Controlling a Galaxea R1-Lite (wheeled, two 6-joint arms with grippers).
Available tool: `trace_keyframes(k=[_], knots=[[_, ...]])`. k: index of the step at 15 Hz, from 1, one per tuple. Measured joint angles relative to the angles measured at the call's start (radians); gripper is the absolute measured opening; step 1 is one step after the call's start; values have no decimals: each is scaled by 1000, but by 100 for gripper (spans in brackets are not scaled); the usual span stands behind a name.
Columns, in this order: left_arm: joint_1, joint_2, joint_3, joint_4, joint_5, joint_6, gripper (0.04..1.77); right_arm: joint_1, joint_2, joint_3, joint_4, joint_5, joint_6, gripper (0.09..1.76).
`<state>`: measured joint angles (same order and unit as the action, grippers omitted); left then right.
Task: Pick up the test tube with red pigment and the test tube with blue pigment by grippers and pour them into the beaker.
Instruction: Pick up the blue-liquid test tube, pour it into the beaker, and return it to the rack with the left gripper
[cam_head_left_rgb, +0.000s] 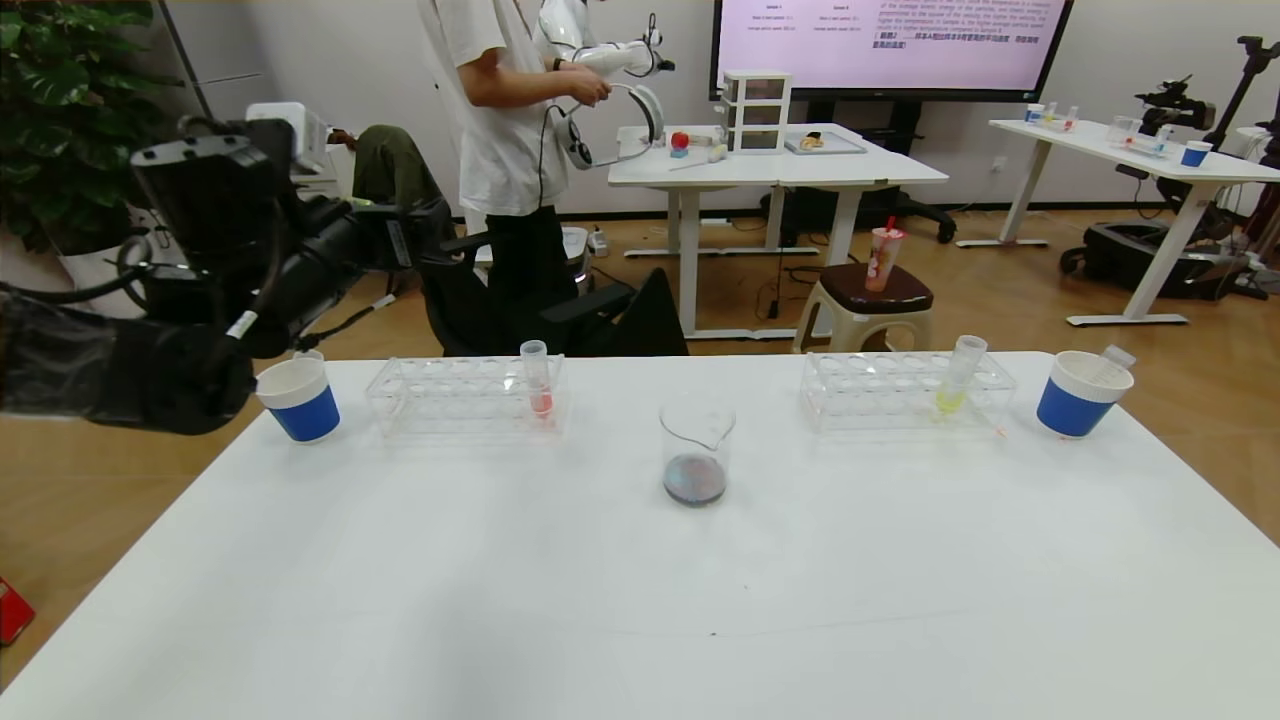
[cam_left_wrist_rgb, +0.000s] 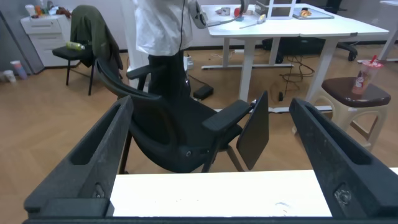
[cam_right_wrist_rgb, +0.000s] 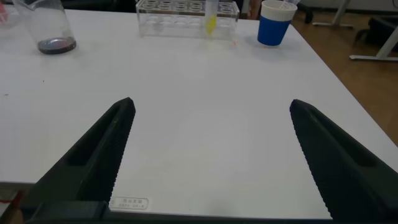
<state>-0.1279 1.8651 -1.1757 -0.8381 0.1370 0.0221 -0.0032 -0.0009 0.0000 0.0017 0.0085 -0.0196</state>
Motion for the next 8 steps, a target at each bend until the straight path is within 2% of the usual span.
trace_keyframes(k=[3,8], knots=[[-19,-216,99,73,-1,61,175,0,0,0,0,0,0,174],[-17,-660,337,254,4,155,175,0,0,0,0,0,0,174]])
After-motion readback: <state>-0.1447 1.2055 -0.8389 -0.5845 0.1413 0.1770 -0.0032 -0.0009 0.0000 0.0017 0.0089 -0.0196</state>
